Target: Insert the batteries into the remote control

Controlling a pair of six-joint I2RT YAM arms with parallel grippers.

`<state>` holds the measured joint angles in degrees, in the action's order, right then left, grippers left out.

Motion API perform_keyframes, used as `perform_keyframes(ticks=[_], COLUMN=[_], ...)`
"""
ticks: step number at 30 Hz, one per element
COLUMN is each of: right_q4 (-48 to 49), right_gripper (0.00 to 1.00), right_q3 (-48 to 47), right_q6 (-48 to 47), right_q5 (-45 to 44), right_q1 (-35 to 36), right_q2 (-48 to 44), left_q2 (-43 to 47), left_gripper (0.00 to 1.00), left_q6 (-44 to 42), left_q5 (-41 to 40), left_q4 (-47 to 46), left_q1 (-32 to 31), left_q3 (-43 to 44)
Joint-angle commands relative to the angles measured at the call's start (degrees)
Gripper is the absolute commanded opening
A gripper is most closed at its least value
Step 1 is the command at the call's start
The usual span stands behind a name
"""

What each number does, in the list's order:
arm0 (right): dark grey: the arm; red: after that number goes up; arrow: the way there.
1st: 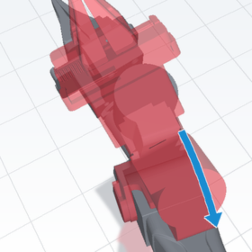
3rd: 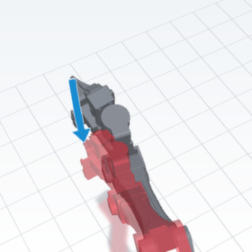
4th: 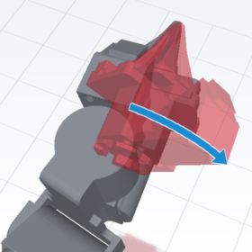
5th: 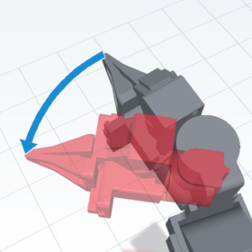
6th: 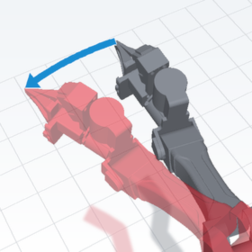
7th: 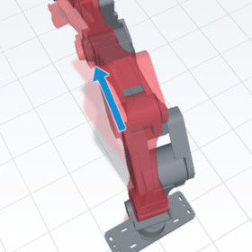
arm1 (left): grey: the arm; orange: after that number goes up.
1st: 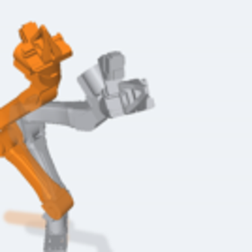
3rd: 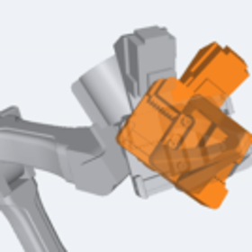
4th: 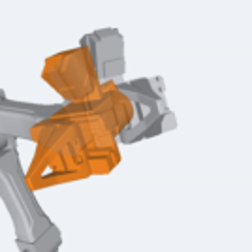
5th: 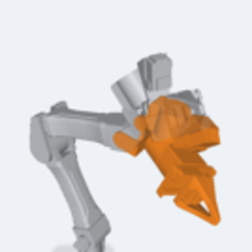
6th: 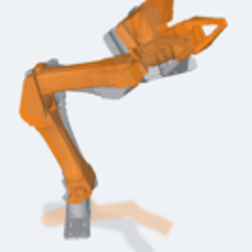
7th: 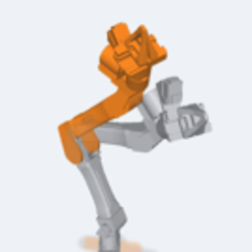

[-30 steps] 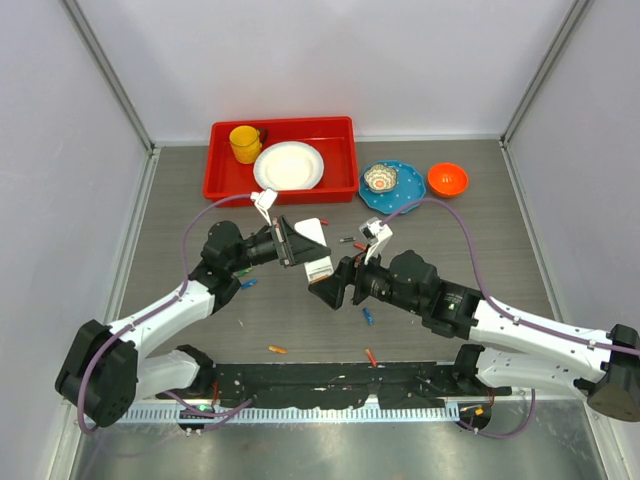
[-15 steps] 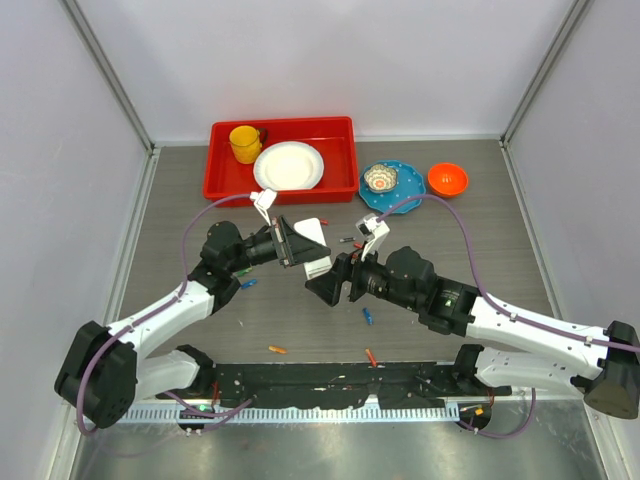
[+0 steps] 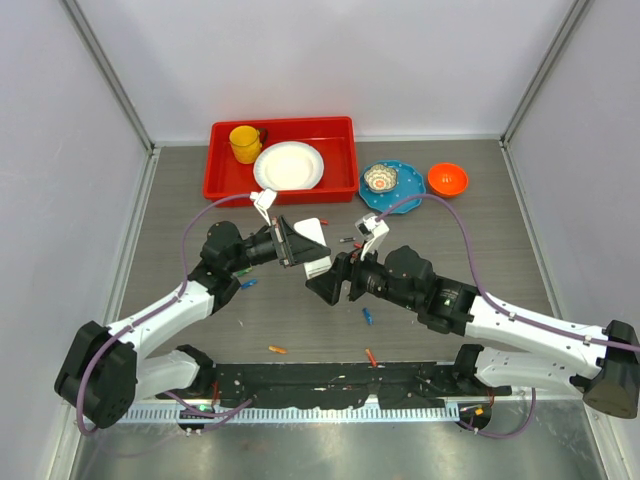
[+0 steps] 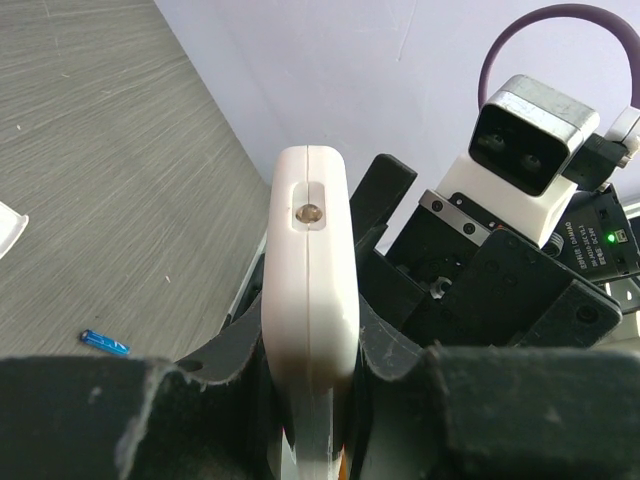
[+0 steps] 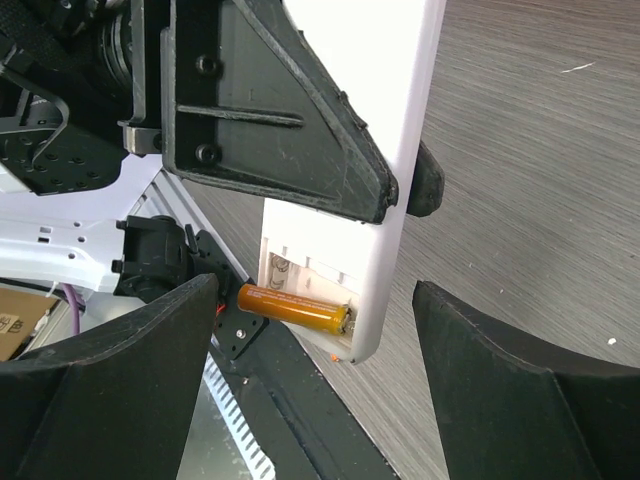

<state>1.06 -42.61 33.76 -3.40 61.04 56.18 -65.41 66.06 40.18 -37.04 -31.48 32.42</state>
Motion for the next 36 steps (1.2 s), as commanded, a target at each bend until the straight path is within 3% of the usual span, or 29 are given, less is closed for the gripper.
perform_keyframes(ticks=[1, 36], right_q4=[0.35, 0.26], right_gripper=[0.84, 0.70], right_q3=[-2.48, -0.37], right_q6=[-0.80, 1.48], right_q5=[-1.17, -3.46], right_q1=[-0.13, -1.36], right_q2=[0.33, -1.16], left_q2=[1.42, 3.00], left_gripper=[0.00, 0.00], left_q6=[0.29, 0.21], left_q5=[0.42, -0.28], left_q4=[-2.95, -2.87], left_q1=[0.11, 0.20], left_q3=[0.09, -0.17])
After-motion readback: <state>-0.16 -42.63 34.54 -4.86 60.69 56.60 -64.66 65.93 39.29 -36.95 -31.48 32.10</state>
